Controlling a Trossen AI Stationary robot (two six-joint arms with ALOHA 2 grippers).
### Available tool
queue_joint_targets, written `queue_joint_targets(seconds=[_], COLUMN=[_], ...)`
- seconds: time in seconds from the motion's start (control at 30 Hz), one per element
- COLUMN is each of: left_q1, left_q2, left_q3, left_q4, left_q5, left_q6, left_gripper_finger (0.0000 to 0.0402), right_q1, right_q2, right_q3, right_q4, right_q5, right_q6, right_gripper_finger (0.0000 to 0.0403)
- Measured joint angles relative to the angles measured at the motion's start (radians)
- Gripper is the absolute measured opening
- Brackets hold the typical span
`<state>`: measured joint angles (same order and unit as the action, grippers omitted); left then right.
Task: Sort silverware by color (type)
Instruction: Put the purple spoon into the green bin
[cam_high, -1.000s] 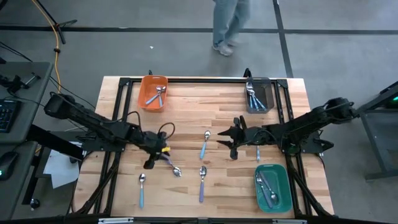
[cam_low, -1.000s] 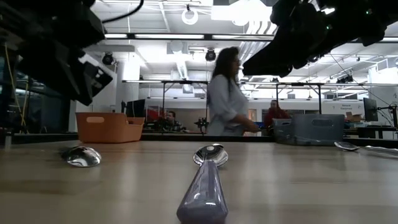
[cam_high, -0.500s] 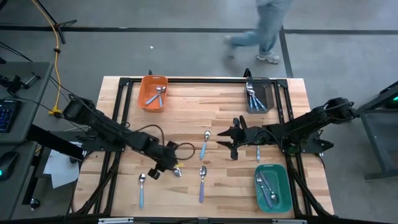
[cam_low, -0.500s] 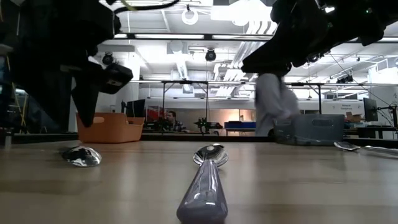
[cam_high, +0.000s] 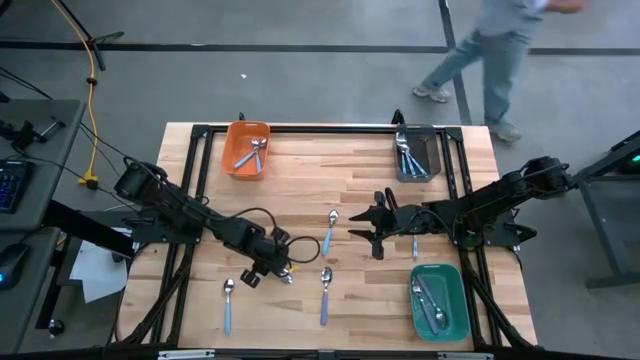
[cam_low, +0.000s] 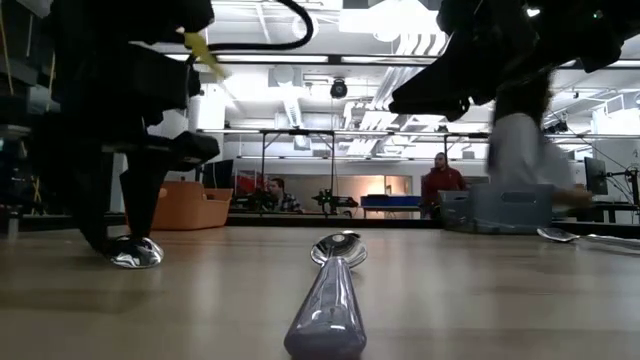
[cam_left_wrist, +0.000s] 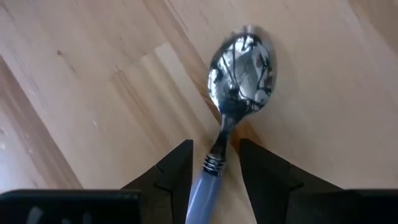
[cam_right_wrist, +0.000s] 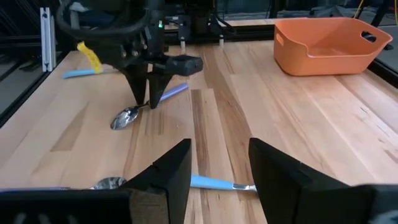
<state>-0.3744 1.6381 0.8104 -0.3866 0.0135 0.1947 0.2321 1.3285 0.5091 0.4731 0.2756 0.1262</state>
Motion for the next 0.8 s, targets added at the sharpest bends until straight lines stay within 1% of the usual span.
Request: queue_joint_targets(seconds=[0.13, 0.23, 0.33, 0.47, 0.5, 0.63, 0.7, 0.8], left_q1=[0.000, 0.000, 0.000, 0.000, 0.000, 0.007, 0.027, 0.065], left_q2=[0.024, 0.037, 0.037, 0.033, 0.033, 0.028, 0.012, -0.044], left_q3=[0.001, 0.002, 0.002, 0.001, 0.001, 0.000, -0.004, -0.024], left_q4=[0.015, 0.028, 0.045, 0.050, 0.050, 0.050, 0.047, 0.109], left_q5=[0.003, 0.006, 0.005, 0.011, 0.011, 0.004, -0.028, -0.032], left_q6=[0.008, 0.009, 0.009, 0.009, 0.009, 0.020, 0.025, 0.010], left_gripper_finger=[0.0118, 0.0104, 0.0075, 0.0018, 0.0012, 0.0012, 0.0007, 0.0006], right_q1=[0.000, 0.000, 0.000, 0.000, 0.000, 0.000, 0.003, 0.017], right_q2=[0.000, 0.000, 0.000, 0.000, 0.000, 0.000, 0.000, 0.000], right_q3=[0.000, 0.000, 0.000, 0.000, 0.000, 0.000, 0.000, 0.000], right_q4=[0.007, 0.009, 0.010, 0.010, 0.010, 0.010, 0.010, 0.010], right_q5=[-0.001, -0.003, -0.003, -0.003, -0.003, -0.003, -0.003, -0.004], right_q6=[-0.020, -0.022, -0.022, -0.021, -0.022, -0.022, -0.022, -0.046], right_gripper_finger=[0.0147, 0.0147, 0.0147, 0.0147, 0.0147, 0.0147, 0.0147, 0.0147])
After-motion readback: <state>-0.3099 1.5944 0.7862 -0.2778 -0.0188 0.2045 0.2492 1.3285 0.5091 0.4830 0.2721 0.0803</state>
